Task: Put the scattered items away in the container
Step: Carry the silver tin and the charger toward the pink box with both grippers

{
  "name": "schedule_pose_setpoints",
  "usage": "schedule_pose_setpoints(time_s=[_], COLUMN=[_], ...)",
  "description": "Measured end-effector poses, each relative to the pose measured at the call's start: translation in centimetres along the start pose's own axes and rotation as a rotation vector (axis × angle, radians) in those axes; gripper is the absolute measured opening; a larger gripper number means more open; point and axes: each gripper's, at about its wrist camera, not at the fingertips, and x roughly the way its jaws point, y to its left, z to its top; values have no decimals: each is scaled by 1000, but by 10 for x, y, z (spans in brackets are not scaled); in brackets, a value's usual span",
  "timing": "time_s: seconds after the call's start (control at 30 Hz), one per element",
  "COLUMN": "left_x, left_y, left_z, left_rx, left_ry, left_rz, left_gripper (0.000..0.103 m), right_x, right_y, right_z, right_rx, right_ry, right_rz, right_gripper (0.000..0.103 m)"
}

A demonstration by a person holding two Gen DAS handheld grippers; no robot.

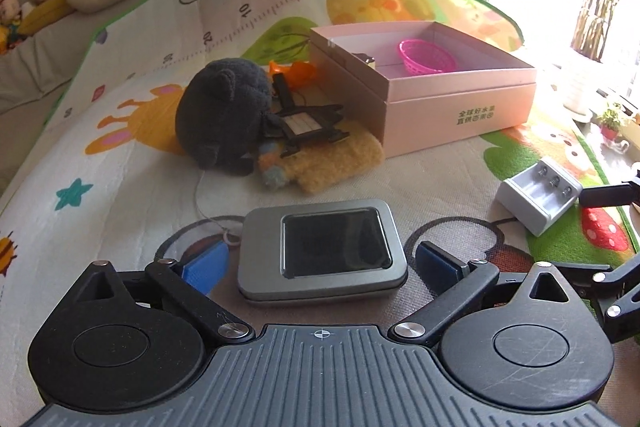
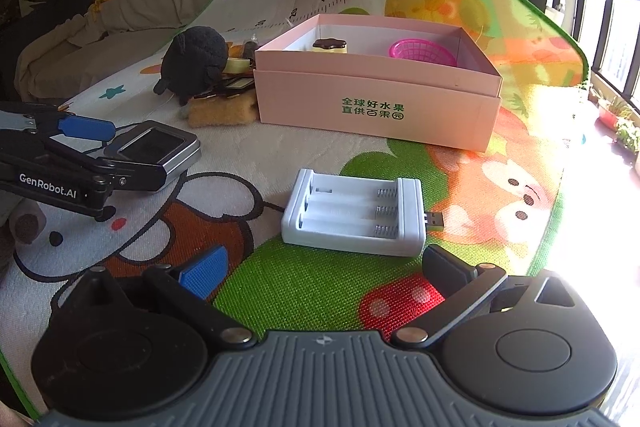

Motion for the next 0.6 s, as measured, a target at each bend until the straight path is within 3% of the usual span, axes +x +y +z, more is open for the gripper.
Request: schedule_pose_setpoints(time_s=[0.23, 0.33, 0.6], left_x=[3, 1, -15], left_y=[2, 5, -7], left_z=[-4, -5, -21], left_rx=[-30, -44, 4], left_ry=[-11, -13, -7], left_rz=[-25, -32, -67], left_gripper=[101, 95, 96], right_x=[0, 0, 0], right_y=[0, 0, 0], right_z=[0, 0, 0], right_rx=[-1, -2, -5], right_ry=[-4, -4, -6], right_rz=[0, 0, 1], right_gripper=[103, 103, 103])
